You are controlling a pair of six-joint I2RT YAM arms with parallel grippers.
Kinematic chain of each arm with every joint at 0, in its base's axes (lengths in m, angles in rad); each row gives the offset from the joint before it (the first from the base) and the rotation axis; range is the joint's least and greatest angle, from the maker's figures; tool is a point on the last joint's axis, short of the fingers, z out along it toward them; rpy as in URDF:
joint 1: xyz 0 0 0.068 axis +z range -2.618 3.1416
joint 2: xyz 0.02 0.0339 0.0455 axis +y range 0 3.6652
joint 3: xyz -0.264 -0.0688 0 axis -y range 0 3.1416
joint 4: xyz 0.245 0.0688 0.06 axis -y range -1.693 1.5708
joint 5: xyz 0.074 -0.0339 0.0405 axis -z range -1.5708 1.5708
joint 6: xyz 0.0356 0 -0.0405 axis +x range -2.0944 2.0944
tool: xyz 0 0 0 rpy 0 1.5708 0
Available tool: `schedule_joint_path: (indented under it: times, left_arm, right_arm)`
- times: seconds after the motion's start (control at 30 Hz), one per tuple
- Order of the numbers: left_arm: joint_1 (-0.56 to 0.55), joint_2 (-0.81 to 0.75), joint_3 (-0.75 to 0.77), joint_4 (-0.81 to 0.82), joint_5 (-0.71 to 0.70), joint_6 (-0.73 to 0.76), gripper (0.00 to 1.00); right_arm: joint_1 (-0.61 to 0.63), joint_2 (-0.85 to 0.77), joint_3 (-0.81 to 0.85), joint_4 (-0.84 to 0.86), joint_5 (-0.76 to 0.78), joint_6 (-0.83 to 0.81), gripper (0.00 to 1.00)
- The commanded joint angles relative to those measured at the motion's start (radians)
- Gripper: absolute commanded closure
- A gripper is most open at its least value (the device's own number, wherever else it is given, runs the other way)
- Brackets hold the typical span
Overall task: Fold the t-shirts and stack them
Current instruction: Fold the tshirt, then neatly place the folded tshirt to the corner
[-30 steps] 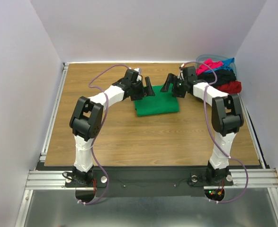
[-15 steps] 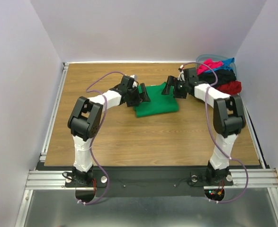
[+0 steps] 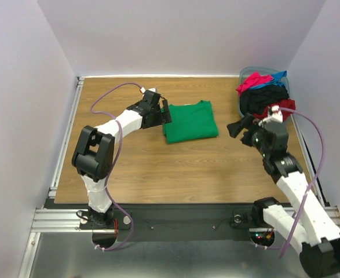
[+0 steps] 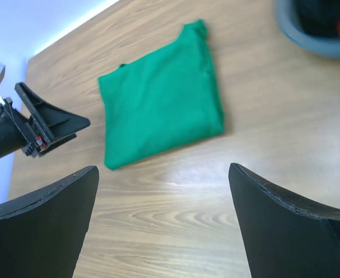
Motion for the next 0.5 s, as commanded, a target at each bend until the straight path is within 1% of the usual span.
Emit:
schedule_joint_path:
  times: [0.0, 0.03, 0.13, 0.2, 0.3, 0.33, 0.4, 0.43, 0.47]
  left_arm:
    - [-0.003, 0.094, 0.118, -0.055, -0.080, 0.040, 0.02]
    - [-0.003, 0.117, 0.144, -0.084, -0.089, 0.043, 0.02]
    - [-0.003, 0.196, 0.232, -0.122, -0.108, 0.050, 0.03]
    - [-0.003, 0.237, 0.257, -0.119, -0.111, 0.058, 0.05]
    - [-0.001, 0.306, 0.338, -0.147, -0.140, 0.058, 0.13]
    - [-0.001, 0.324, 0.353, -0.164, -0.146, 0.058, 0.19]
    - [-0.001, 0.381, 0.387, -0.181, -0.147, 0.064, 0.27]
    - [-0.001, 0.401, 0.420, -0.196, -0.140, 0.069, 0.46]
    - [-0.001, 0.420, 0.439, -0.210, -0.140, 0.073, 0.54]
  right_arm:
    - [0.007, -0.164, -0.121, -0.017, 0.146, 0.117, 0.00]
    - [0.007, -0.230, -0.134, -0.019, 0.140, 0.100, 0.00]
    - [0.008, -0.304, -0.137, -0.059, 0.148, 0.083, 0.00]
    - [0.007, -0.309, -0.126, -0.082, 0.149, 0.071, 0.00]
    - [0.007, -0.283, -0.108, -0.122, 0.128, 0.057, 0.00]
    - [0.007, -0.271, -0.103, -0.138, 0.105, 0.051, 0.00]
    - [0.007, -0.238, -0.099, -0.146, 0.089, 0.036, 0.00]
    - [0.007, -0.229, -0.100, -0.151, 0.086, 0.034, 0.00]
    - [0.007, -0.219, -0.102, -0.151, 0.089, 0.028, 0.00]
